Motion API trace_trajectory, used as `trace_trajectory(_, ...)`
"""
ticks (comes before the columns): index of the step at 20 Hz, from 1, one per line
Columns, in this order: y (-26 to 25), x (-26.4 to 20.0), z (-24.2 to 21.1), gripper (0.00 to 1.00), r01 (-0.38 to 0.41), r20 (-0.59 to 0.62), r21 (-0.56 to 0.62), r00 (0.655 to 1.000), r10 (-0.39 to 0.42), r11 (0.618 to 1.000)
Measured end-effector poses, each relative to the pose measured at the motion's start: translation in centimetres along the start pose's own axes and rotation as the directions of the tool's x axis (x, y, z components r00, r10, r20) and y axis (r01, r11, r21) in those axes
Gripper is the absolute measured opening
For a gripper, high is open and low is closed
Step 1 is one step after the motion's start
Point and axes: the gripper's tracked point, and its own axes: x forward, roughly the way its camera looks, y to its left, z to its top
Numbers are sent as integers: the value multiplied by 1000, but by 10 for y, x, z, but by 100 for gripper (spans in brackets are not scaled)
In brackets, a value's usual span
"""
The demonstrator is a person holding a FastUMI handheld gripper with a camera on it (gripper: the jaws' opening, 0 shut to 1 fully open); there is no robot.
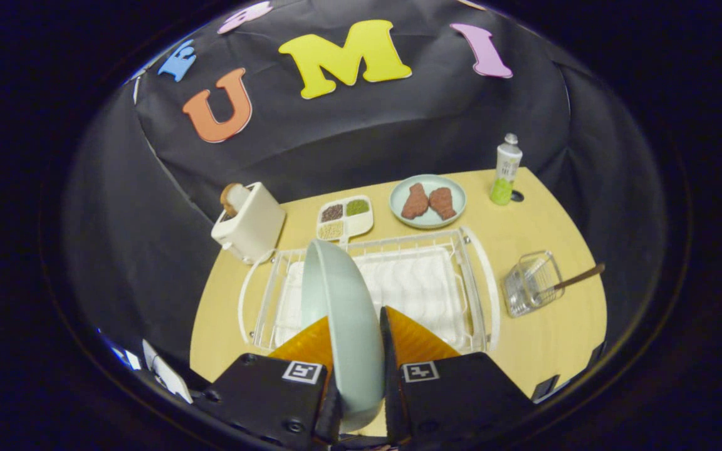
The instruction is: Take the plate from the dish rack, then take the spoon from the basket and place it into the plate.
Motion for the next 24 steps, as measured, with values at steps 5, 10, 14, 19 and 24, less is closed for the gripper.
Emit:
trace_trajectory(5,-20,-3,-82,33,-117,-6,37,993,117,992)
trace_trajectory(10,-44,30,-149,33,-194,-33,121,980,199,974)
trace_trajectory(14,-64,65,-186,33,-242,-88,249,959,271,938)
trace_trajectory(19,-81,75,-190,34,-295,-71,327,940,335,898)
trace_trajectory(24,-97,90,-188,37,-278,-91,341,941,326,898)
